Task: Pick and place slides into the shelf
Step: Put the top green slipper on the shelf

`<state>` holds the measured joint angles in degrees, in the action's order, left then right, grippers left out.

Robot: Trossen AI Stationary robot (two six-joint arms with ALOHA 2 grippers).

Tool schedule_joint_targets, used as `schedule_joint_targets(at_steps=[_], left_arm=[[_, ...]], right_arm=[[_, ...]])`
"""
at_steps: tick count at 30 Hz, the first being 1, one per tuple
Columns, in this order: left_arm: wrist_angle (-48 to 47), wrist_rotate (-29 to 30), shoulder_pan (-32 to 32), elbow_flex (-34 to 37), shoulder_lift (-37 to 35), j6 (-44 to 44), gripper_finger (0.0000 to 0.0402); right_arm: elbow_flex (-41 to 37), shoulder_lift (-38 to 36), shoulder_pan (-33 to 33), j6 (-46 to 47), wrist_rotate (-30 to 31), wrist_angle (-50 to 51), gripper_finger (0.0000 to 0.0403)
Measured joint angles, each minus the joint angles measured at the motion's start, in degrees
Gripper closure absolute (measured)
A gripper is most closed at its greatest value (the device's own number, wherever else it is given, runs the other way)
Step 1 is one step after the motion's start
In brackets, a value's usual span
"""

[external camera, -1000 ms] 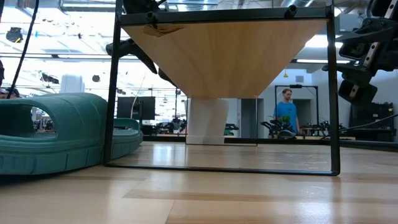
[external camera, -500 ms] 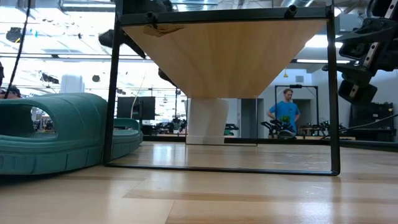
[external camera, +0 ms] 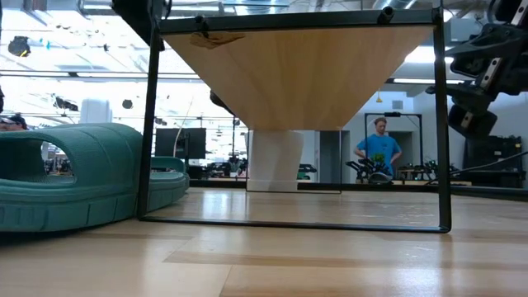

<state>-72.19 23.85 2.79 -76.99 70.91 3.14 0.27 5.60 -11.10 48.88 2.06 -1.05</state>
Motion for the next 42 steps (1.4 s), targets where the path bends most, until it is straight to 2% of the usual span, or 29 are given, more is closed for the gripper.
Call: schedule_joint_targets(at_steps=[5, 11, 17, 21, 28, 33, 42], left_arm=[[0.18, -11.1, 0.4, 0.0, -1.11, 7.62, 0.0212], [-1.73, -12.56, 1.75, 2.22, -1.13, 15.92, 0.0212], [1.98, -15.81, 2.49, 9.4, -3.5, 22.7, 0.0212], [8.66, -17.59, 3.31, 15.93, -8.36, 27.87, 0.0212], [23.11, -18.6, 5.38, 29.1, -20.93, 37.74, 0.0212], [33.38, -18.91, 7.74, 38.46, -28.52, 43.46, 0.0212], [52.57, -18.1, 12.44, 52.66, -38.54, 51.96, 0.0212]], right_arm=[[0.0, -0.02, -0.02, -1.93, 1.42, -0.29, 0.0225], [0.0, -0.02, 0.0, -2.92, 2.54, -0.51, 0.0225], [0.0, -0.02, 0.0, -2.93, 2.54, -0.61, 0.0225], [0.0, -0.02, 0.0, -2.91, 2.54, -1.19, 0.0225], [0.0, 0.0, -0.04, -3.75, 2.57, -1.58, 0.0225], [0.0, -0.02, -0.02, -0.88, 2.71, -1.59, 0.0225], [0.0, 0.0, -0.02, 0.74, 3.35, -0.8, 0.0225]])
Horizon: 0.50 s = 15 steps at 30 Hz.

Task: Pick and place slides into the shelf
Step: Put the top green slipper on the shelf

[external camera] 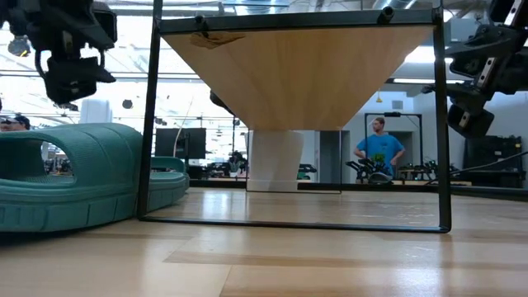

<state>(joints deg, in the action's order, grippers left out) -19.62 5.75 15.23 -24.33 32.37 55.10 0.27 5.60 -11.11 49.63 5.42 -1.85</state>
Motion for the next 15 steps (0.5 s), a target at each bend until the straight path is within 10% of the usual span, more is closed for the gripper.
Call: schedule_joint_targets(at_steps=[15], left_arm=[[-4.1, 31.04, 5.96, 4.97, -4.65, 20.98, 0.0251]], right_arm=[[0.0, -0.01, 0.0, -0.04, 1.32, -0.06, 0.0225]])
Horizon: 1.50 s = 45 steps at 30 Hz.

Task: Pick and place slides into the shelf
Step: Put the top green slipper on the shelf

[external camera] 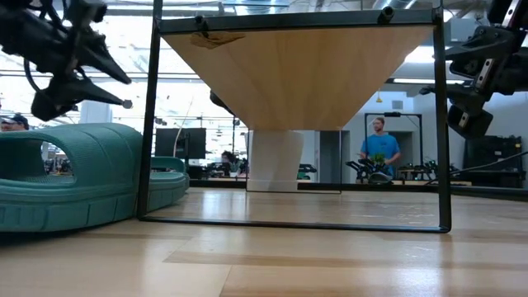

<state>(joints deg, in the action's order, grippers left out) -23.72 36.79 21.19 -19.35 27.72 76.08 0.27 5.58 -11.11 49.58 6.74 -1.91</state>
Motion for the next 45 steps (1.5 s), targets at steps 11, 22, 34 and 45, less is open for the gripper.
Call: schedule_joint_targets(at_steps=[11, 22, 34, 45], left_arm=[[0.52, 14.26, -0.07, -0.02, 5.19, -5.29, 0.0325], [-10.24, 8.73, -6.59, -10.89, 14.92, -7.72, 0.0398], [-39.24, -0.58, -20.54, -31.77, 32.85, -18.39, 0.0399], [-42.65, -1.97, -30.07, -38.49, 50.04, -33.74, 0.0399]], right_arm=[[0.0, 0.0, 0.0, -1.78, -0.06, -0.02, 0.0225], [0.0, 0.0, -0.11, -5.09, -2.08, 0.23, 0.0225], [0.0, 0.0, -0.11, -8.15, -2.64, 0.48, 0.0225], [0.0, 0.0, -0.11, -8.22, -4.0, 0.7, 0.0225]])
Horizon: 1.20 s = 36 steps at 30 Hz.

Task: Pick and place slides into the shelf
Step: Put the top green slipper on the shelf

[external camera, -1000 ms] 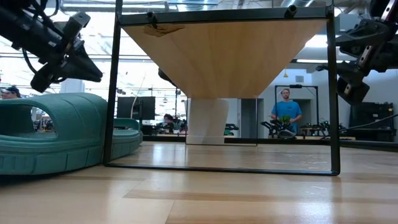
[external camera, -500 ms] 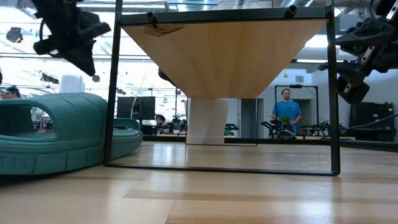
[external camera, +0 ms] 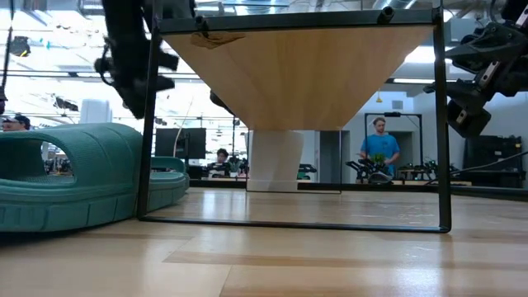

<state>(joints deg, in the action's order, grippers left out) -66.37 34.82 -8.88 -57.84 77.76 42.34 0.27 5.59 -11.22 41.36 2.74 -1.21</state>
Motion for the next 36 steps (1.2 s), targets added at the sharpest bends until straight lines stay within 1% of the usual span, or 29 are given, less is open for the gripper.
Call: schedule_joint_targets(at_steps=[2, 5, 7, 9, 12, 15, 17, 21, 24, 27, 31, 36], left_arm=[[-1.35, -1.0, -1.68, -0.18, 2.66, -3.94, 0.0399], [-1.46, -4.25, -4.04, -0.18, 5.81, -11.94, 0.0399], [-1.47, -4.86, -4.82, -0.18, 7.27, -15.06, 0.0399], [-0.35, -4.12, -4.81, -0.13, 7.8, -19.28, 0.04], [4.18, -1.52, -4.19, -0.16, 7.53, -26.44, 0.04], [8.6, -1.39, -4.0, -0.18, 6.06, -33.37, 0.04], [10.21, -1.44, -3.93, -0.16, 5.43, -35.97, 0.04], [10.56, -1.56, -3.92, -0.11, 4.09, -39.69, 0.04], [10.73, -1.65, -3.92, -0.07, 3.34, -40.19, 0.0399], [10.82, -4.5, -3.92, -0.05, 3.43, -40.78, 0.039], [11.03, -7.79, -3.63, -0.05, 3.43, -42.65, 0.0365], [10.87, -7.08, -3.5, -0.05, 3.43, -43.35, 0.0321]], right_arm=[[0.0, 0.01, 0.0, 0.0, -0.07, 0.04, 0.0225], [0.0, 0.01, 0.0, 0.0, -0.09, 0.04, 0.0225], [0.0, 0.0, 0.0, 0.0, -0.07, 0.02, 0.0225], [0.0, 0.0, 0.02, 0.0, -0.07, 0.04, 0.0225], [0.0, 0.01, 0.02, 0.0, -0.07, 0.04, 0.0225], [0.0, 0.0, 0.02, 0.02, -0.02, 0.03, 0.0225], [0.0, 0.0, 0.02, 0.07, 0.0, 0.02, 0.0225], [0.0, 0.02, 0.02, 0.09, 0.04, 0.01, 0.0225], [0.0, 0.02, 0.02, 0.07, 0.04, 0.01, 0.0225], [0.0, 0.02, 0.02, 0.02, 0.02, 0.02, 0.0225], [0.0, 0.02, 0.02, -0.92, -0.31, 0.05, 0.0225], [0.0, 0.02, 0.0, -1.25, -1.73, 0.36, 0.0225]])
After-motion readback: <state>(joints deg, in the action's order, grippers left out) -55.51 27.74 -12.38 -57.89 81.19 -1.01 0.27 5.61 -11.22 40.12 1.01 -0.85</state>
